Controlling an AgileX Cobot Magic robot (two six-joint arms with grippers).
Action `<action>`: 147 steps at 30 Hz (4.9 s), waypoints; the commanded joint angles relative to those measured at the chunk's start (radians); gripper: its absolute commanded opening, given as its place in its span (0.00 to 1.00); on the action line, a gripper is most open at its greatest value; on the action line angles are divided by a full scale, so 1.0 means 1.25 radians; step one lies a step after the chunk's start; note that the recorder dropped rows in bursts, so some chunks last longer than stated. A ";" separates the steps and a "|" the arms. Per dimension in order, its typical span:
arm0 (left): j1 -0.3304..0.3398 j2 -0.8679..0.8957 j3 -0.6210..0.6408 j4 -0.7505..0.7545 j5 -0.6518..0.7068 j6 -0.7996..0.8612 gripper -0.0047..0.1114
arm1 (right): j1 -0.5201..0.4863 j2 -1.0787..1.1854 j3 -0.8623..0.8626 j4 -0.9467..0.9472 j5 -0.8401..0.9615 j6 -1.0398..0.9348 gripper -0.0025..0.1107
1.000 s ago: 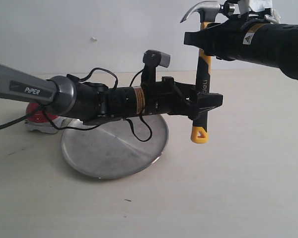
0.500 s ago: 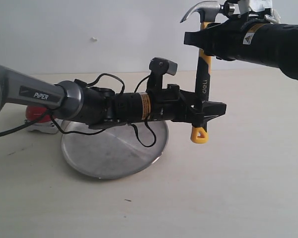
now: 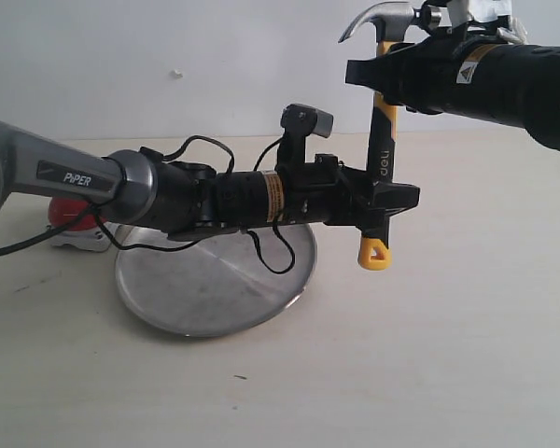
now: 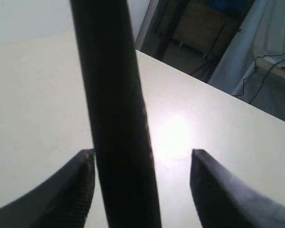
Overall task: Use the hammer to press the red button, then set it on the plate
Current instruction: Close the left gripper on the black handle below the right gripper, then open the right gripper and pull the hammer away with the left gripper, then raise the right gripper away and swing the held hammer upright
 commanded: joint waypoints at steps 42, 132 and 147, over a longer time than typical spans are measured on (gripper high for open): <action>0.020 -0.005 -0.020 -0.144 0.021 -0.026 0.04 | 0.001 -0.014 -0.007 -0.008 -0.044 -0.061 0.62; 0.396 -0.622 0.730 -0.069 0.554 0.076 0.04 | 0.001 -0.139 0.032 -0.008 0.056 -0.149 0.27; 0.396 -0.871 0.699 -0.067 0.511 0.076 0.04 | 0.001 -0.139 0.032 -0.008 0.046 -0.149 0.27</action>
